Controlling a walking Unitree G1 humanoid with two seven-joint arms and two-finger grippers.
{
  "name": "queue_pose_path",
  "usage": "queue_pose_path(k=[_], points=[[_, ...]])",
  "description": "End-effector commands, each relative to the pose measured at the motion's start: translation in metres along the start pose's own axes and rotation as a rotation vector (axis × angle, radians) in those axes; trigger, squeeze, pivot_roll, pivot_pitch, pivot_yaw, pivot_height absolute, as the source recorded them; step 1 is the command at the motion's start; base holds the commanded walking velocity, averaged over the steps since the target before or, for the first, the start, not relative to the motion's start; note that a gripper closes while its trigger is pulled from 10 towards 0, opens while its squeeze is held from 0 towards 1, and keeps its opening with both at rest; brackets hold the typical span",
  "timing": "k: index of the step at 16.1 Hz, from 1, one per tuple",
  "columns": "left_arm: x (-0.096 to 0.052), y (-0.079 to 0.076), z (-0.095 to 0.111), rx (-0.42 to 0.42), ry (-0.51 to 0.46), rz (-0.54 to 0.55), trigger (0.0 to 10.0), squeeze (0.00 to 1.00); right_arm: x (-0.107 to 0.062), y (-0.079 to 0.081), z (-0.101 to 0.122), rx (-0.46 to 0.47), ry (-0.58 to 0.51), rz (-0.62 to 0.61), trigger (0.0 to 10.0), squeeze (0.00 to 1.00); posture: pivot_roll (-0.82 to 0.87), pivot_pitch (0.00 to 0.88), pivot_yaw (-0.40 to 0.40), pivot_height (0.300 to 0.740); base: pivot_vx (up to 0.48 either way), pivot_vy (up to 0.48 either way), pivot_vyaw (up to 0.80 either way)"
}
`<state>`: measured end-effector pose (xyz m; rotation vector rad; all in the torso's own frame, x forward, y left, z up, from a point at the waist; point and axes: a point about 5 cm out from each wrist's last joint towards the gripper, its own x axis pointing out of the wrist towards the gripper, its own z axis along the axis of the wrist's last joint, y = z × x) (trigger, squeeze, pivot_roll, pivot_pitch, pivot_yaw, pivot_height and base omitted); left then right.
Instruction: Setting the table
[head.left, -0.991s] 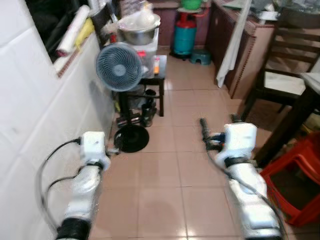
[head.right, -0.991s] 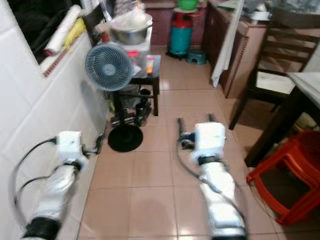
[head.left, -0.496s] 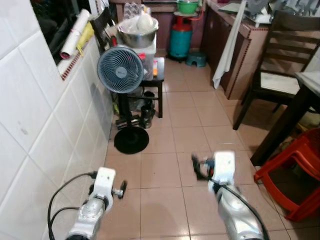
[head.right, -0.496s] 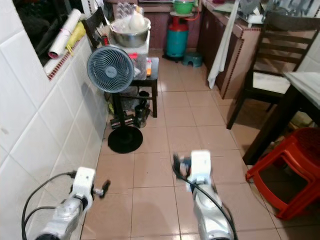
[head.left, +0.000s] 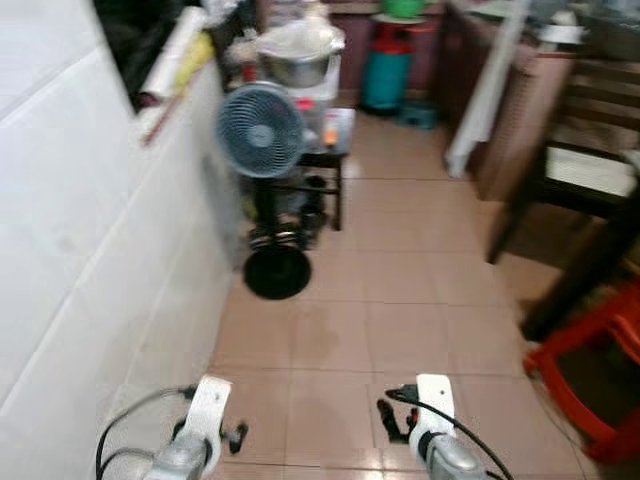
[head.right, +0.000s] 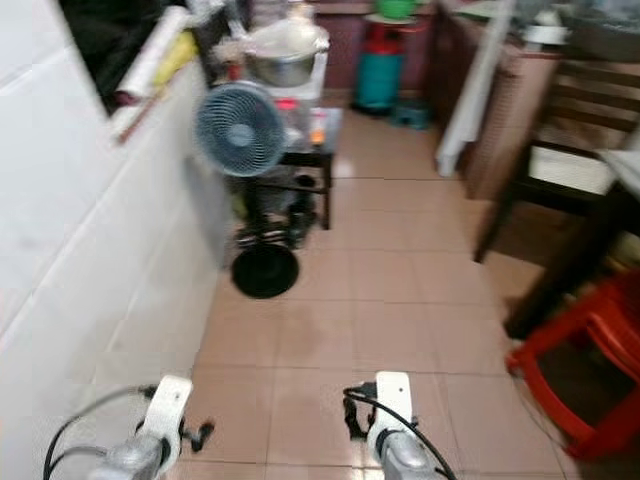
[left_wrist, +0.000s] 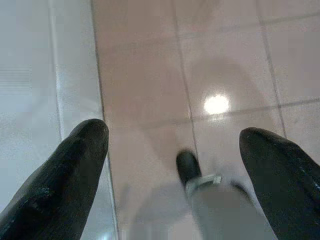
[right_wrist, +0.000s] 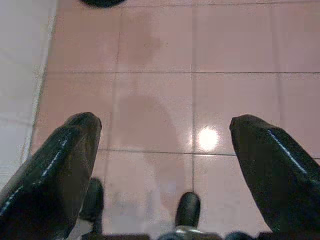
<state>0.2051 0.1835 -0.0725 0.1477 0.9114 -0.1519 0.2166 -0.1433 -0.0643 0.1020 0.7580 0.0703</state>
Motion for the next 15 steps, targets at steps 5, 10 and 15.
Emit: queue_pose_path(k=[5, 10, 15], points=[[-0.001, 0.001, -0.010, -0.020, 0.058, 0.015, 10.0, 0.00, 0.001, 0.001, -0.006, 0.022, 0.045, -0.004, 10.0, 0.00, 0.01, 0.000, 0.013, 0.740, 0.000, 0.000, 0.13], [-0.004, 0.006, -0.021, -0.037, 0.085, 0.022, 10.0, 0.00, 0.002, 0.000, -0.003, 0.001, 0.050, 0.007, 10.0, 0.00, 0.01, 0.000, 0.012, 0.740, 0.000, 0.000, 0.00], [-0.006, 0.009, -0.026, -0.034, 0.098, 0.020, 10.0, 0.00, 0.002, 0.001, -0.003, -0.006, 0.048, 0.012, 10.0, 0.00, 0.00, 0.000, 0.013, 0.740, 0.220, 0.000, 0.30]])
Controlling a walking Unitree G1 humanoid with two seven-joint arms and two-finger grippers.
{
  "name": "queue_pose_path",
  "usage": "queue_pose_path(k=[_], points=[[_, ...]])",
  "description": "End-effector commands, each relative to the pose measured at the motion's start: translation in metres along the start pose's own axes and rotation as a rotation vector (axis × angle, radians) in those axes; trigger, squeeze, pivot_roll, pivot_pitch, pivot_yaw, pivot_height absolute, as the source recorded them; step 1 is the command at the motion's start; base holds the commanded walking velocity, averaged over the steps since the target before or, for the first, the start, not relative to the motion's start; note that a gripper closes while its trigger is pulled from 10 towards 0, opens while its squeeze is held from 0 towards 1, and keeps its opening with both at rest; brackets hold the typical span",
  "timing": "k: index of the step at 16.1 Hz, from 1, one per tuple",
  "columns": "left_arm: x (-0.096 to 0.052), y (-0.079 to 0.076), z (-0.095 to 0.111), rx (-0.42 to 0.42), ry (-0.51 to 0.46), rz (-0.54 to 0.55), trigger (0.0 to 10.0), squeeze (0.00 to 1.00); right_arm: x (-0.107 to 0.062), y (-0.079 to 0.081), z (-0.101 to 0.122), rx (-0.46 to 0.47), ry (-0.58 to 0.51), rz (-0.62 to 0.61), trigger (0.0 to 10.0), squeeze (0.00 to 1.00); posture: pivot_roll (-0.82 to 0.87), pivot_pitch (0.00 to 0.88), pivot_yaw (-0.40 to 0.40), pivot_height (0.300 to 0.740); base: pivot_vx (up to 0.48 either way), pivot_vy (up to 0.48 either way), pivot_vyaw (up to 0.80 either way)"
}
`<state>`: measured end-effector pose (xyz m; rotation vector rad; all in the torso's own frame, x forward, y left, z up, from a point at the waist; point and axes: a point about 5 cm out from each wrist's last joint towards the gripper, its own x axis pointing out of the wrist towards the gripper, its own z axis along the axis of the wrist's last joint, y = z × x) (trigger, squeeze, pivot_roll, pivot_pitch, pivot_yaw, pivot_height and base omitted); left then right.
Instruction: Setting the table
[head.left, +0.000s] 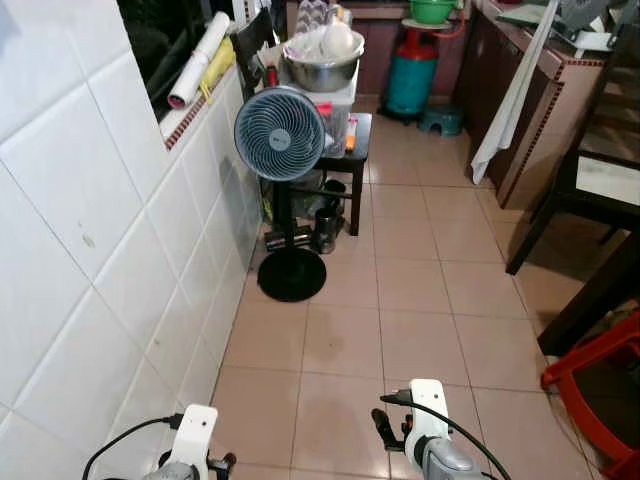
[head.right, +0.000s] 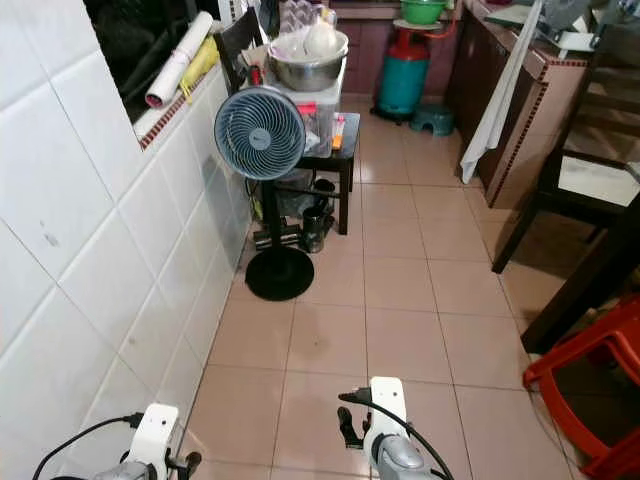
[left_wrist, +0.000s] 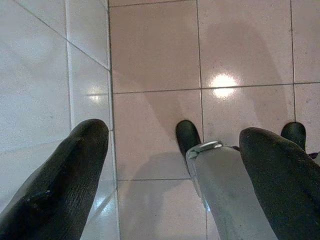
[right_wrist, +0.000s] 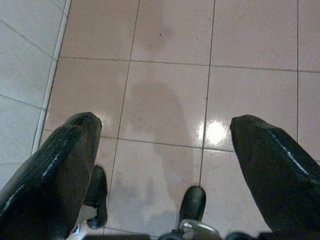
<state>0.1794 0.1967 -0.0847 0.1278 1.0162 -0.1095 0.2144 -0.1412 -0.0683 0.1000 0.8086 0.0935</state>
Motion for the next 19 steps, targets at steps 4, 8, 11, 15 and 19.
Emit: queue_pose_path(k=[4, 8, 11, 15, 19], points=[[0.001, -0.004, 0.005, 0.011, -0.004, -0.006, 10.0, 0.00, 0.000, -0.001, 0.001, -0.012, 0.000, -0.006, 10.0, 0.00, 0.00, 0.000, 0.013, 0.740, 0.300, 0.000, 0.00], [0.003, -0.009, 0.008, 0.017, -0.005, -0.012, 10.0, 0.00, 0.000, -0.001, -0.002, -0.018, 0.008, -0.009, 10.0, 0.00, 0.00, 0.000, 0.012, 0.740, 0.308, 0.000, 0.00], [0.003, -0.010, 0.009, 0.020, -0.006, -0.012, 10.0, 0.00, -0.001, -0.001, -0.003, -0.024, 0.012, -0.007, 10.0, 0.00, 0.00, 0.000, 0.014, 0.740, 0.306, 0.172, 0.00], [0.000, 0.001, 0.001, 0.022, 0.012, 0.007, 10.0, 0.00, -0.001, 0.000, -0.005, -0.026, 0.017, -0.006, 10.0, 0.00, 0.00, 0.000, 0.017, 0.740, 0.282, 0.315, 0.00], [0.000, 0.005, 0.000, 0.032, 0.017, 0.011, 10.0, 0.00, -0.001, -0.001, -0.006, -0.029, 0.018, -0.011, 10.0, 0.00, 0.00, 0.000, 0.019, 0.740, 0.256, 0.346, 0.00]])
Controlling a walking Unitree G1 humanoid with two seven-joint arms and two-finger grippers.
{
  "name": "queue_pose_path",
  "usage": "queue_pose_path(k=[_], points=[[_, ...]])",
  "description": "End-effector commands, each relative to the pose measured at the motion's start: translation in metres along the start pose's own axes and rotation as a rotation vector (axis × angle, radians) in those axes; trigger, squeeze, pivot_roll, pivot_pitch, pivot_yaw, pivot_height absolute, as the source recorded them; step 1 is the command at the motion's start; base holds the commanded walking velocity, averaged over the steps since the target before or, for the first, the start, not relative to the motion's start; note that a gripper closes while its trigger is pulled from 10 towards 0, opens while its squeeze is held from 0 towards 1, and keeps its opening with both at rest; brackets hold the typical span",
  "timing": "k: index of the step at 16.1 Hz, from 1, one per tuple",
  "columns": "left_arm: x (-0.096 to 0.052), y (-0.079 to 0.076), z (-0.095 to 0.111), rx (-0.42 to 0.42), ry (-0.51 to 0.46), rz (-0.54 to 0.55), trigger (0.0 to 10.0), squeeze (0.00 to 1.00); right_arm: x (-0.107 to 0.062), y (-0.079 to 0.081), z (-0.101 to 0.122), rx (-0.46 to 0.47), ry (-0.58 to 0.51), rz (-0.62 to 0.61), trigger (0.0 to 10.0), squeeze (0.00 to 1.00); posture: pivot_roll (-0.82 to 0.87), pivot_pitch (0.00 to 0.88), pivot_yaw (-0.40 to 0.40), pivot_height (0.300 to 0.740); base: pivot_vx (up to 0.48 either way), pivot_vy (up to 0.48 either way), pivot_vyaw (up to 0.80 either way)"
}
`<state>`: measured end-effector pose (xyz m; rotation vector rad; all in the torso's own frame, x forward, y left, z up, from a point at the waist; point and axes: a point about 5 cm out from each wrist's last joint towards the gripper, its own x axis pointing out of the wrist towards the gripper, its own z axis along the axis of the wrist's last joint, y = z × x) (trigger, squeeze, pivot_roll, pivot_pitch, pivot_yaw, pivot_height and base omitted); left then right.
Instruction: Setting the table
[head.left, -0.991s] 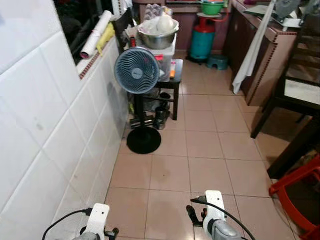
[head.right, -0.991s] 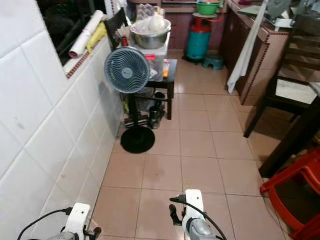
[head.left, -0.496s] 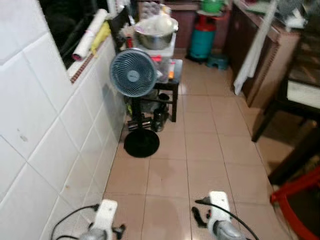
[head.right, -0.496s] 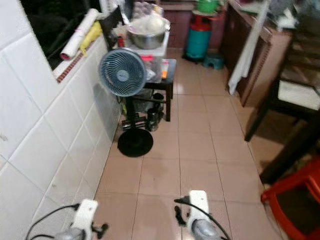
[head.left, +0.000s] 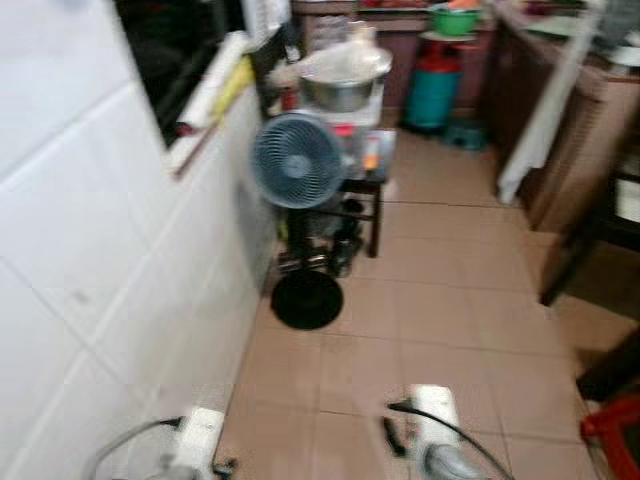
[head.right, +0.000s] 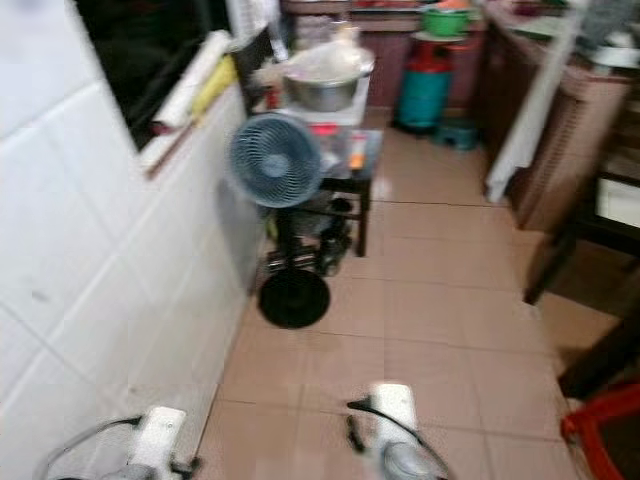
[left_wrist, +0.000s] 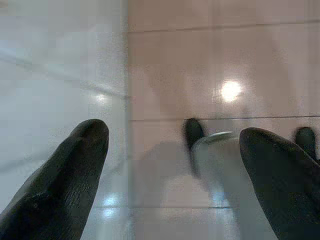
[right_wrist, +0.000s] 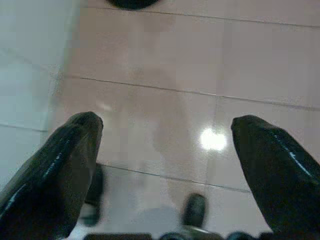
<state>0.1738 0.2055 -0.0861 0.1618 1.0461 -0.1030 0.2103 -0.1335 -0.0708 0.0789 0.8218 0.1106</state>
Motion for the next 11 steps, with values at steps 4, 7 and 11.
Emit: queue_pose_path(k=[4, 7, 11], points=[[0.005, -0.024, 0.020, 0.006, -0.038, -0.032, 10.0, 0.00, -0.002, -0.012, -0.003, -0.010, 0.011, -0.040, 10.0, 0.00, 0.00, 0.000, 0.016, 0.740, 0.000, 0.000, 0.00], [0.007, -0.045, 0.025, -0.004, -0.051, -0.062, 10.0, 0.00, -0.003, -0.015, -0.006, -0.020, 0.023, -0.061, 10.0, 0.00, 0.01, 0.000, 0.009, 0.740, 0.000, 0.000, 0.00], [0.007, -0.048, 0.028, 0.020, -0.062, -0.063, 10.0, 0.00, -0.004, -0.022, -0.007, -0.065, 0.041, -0.103, 10.0, 0.00, 0.01, 0.000, 0.007, 0.740, 0.000, 0.000, 0.00]])
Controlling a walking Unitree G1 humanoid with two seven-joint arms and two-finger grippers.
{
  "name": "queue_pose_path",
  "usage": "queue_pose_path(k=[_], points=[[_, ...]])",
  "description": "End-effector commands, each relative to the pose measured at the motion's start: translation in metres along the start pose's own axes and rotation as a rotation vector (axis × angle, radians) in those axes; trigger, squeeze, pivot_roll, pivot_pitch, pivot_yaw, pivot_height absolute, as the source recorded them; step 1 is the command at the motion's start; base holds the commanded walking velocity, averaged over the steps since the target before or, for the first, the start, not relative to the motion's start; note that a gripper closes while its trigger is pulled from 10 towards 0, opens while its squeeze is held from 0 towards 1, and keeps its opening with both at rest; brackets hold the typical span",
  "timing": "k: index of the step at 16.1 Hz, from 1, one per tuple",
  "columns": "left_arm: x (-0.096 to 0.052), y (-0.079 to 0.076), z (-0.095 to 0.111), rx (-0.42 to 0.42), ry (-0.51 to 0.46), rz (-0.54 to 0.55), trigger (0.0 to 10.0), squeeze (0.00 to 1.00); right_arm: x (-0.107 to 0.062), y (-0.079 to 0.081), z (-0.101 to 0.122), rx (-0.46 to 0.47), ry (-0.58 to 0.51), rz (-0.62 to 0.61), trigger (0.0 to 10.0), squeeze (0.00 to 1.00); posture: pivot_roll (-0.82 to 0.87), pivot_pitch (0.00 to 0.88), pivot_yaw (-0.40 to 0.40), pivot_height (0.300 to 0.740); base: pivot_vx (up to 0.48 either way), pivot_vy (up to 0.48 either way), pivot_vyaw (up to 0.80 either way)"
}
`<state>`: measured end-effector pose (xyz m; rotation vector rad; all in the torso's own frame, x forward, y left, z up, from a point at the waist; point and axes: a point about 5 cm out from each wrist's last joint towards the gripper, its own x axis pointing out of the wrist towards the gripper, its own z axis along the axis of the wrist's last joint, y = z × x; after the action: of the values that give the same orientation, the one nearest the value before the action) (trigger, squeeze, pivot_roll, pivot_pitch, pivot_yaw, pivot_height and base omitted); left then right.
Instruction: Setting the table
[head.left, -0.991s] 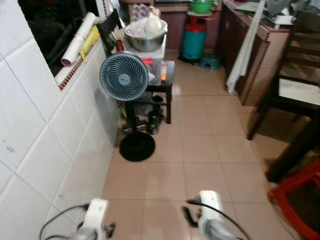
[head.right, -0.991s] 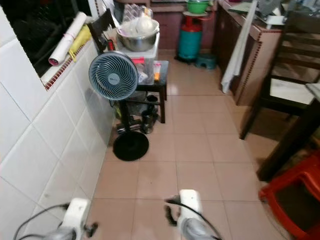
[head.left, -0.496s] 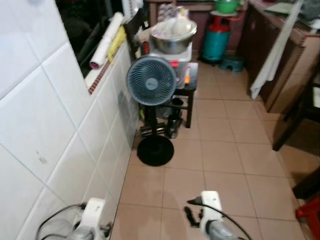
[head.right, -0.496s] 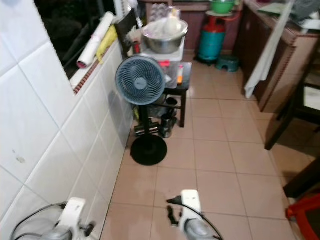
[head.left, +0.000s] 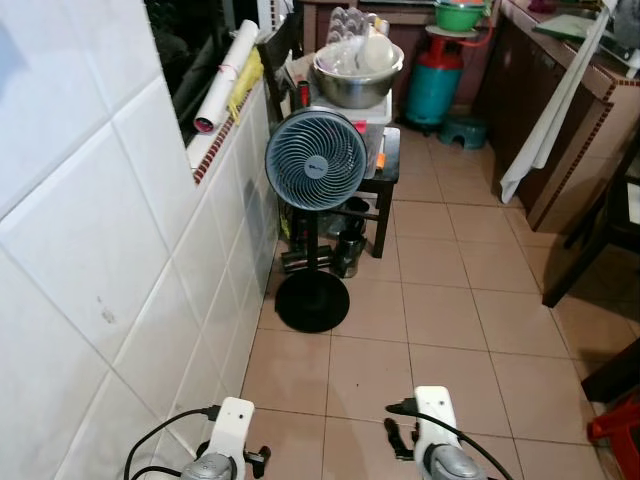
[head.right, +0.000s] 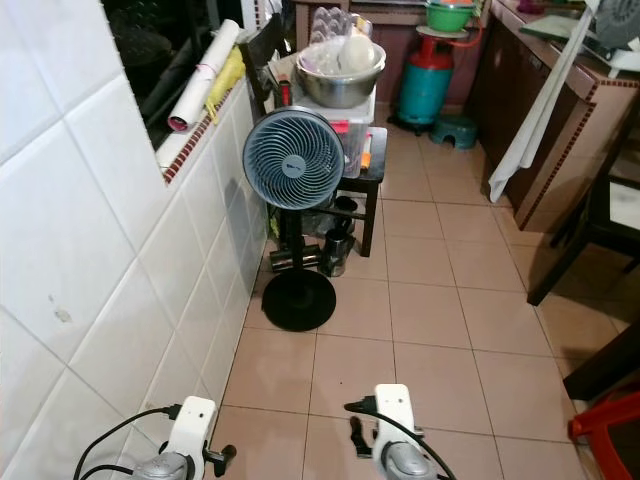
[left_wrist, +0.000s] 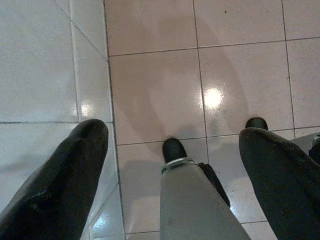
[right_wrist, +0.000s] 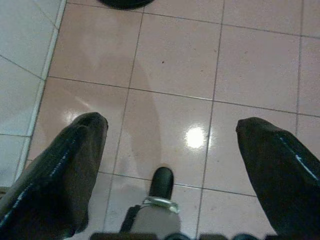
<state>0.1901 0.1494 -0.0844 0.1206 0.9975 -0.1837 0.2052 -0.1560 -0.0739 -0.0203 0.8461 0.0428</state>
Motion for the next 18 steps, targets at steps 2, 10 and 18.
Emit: queue_pose_path(k=[2, 10, 18], points=[[-0.001, 0.011, 0.005, 0.028, -0.013, 0.016, 10.0, 0.00, 0.000, -0.001, -0.004, 0.003, 0.031, -0.019, 10.0, 0.00, 0.00, 0.000, 0.010, 0.740, 0.000, 0.000, 0.00], [-0.003, 0.022, 0.000, 0.040, -0.002, 0.016, 10.0, 0.00, -0.001, -0.003, -0.007, -0.003, 0.043, -0.026, 10.0, 0.00, 0.00, 0.000, 0.009, 0.740, 0.000, -0.140, -0.41], [-0.003, 0.019, -0.002, 0.039, 0.004, 0.015, 10.0, 0.00, 0.000, -0.004, -0.003, -0.012, 0.031, -0.022, 10.0, 0.00, 0.00, 0.000, 0.006, 0.740, 0.000, -0.384, 0.00]])
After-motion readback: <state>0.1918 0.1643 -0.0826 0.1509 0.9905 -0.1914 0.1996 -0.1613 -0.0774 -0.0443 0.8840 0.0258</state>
